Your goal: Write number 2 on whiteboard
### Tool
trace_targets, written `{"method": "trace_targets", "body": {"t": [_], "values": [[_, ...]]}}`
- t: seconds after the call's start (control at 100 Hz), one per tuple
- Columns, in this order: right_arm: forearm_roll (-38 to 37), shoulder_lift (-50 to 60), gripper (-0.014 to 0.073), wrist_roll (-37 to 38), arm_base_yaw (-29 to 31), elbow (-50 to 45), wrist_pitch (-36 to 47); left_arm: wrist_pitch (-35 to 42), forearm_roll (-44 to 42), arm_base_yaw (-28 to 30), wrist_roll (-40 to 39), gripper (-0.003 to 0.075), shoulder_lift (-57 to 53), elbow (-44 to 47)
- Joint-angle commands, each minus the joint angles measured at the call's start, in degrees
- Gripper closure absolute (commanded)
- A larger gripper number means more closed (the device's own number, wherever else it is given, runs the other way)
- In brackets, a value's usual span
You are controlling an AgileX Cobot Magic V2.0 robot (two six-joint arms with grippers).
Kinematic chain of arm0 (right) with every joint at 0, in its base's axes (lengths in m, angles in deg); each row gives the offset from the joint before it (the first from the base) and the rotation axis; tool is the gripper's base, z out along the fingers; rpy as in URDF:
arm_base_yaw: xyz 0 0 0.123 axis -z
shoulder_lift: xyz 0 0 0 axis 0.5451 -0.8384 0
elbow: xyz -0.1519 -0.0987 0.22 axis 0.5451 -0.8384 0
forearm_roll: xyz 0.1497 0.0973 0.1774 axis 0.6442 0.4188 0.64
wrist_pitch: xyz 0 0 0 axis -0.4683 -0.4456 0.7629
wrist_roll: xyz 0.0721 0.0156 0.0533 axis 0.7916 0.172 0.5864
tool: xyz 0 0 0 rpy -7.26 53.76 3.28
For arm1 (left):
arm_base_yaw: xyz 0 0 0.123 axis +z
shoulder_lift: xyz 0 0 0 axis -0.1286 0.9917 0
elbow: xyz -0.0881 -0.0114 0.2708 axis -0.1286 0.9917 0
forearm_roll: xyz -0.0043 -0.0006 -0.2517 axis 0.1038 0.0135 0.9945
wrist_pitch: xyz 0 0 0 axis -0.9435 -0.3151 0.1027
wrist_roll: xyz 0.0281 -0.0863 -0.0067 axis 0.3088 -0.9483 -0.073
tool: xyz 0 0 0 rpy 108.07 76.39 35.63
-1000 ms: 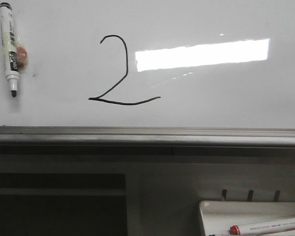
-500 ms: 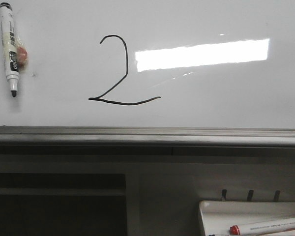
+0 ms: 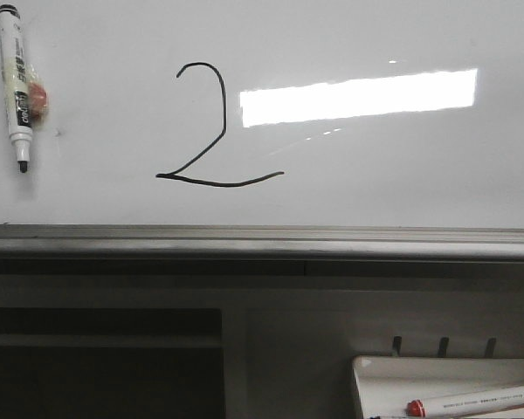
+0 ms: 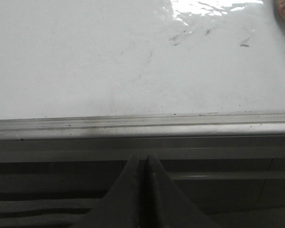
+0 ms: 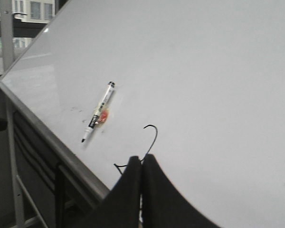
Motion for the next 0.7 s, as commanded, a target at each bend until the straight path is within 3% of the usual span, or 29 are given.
{"method": "trace_targets", "body": {"t": [0.0, 0.26, 0.69], "values": [[-1.8, -0.5, 0.0651, 1.5, 3.2, 1.3, 6.2, 3.5, -0.1, -0.4, -0.6, 0.0741, -1.5, 0.6], [-1.8, 1.0, 0.0651, 1.5, 19.1, -5.9, 13.6, 3.5, -0.1, -0.4, -0.6, 0.0741, -1.5, 0.6], [-1.8, 17.0, 0.0651, 1.5, 45.1, -17.9, 14.2, 3.5, -0.1, -0.4, -0.6, 0.0741, -1.5, 0.6]]}}
